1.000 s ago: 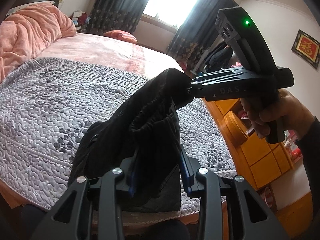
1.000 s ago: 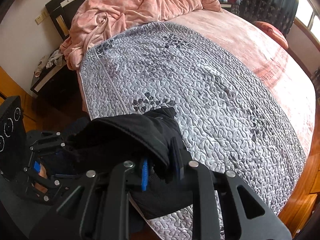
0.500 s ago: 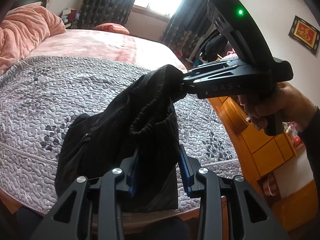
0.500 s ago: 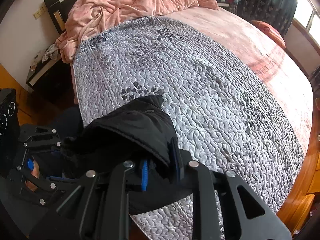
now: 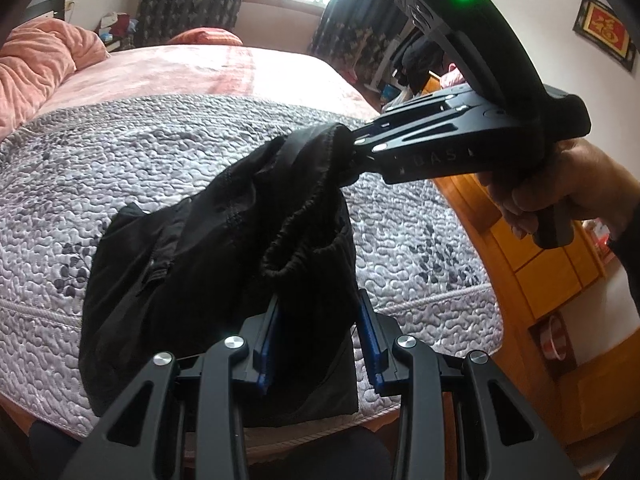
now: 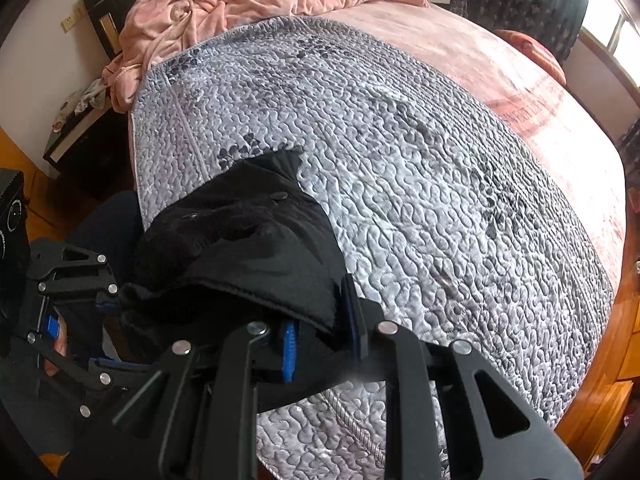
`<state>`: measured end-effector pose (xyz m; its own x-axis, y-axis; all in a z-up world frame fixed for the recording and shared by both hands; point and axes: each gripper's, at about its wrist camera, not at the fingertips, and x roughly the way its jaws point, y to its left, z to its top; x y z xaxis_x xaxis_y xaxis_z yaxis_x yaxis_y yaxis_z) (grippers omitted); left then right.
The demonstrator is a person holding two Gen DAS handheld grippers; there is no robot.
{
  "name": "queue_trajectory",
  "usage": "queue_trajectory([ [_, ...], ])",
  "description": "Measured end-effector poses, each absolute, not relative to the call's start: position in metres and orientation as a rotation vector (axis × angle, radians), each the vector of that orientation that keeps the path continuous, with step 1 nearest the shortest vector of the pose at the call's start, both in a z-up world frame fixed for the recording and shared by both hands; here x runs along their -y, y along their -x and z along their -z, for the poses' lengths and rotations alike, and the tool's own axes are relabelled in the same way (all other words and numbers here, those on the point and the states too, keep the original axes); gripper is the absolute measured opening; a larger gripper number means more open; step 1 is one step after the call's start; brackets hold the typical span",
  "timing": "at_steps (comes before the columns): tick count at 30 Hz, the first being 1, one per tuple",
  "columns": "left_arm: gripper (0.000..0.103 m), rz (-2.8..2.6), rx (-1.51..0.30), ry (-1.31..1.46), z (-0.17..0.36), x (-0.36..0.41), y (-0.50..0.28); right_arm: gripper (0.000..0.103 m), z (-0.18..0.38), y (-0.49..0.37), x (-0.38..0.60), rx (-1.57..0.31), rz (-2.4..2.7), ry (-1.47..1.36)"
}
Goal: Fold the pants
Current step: 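Fold the held end over the pants with both grippers and open them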
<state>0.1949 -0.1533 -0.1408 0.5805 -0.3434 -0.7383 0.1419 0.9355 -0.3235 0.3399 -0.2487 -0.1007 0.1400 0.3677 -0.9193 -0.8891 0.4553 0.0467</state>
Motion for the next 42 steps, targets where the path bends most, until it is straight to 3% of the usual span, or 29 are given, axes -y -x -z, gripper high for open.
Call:
queue_trajectory([
  [42,0.035,0.295,-1.088,0.059,0.242,0.225,-0.224,0.019,0.211,-0.353,0.310,-1.141,-0.986,0.547],
])
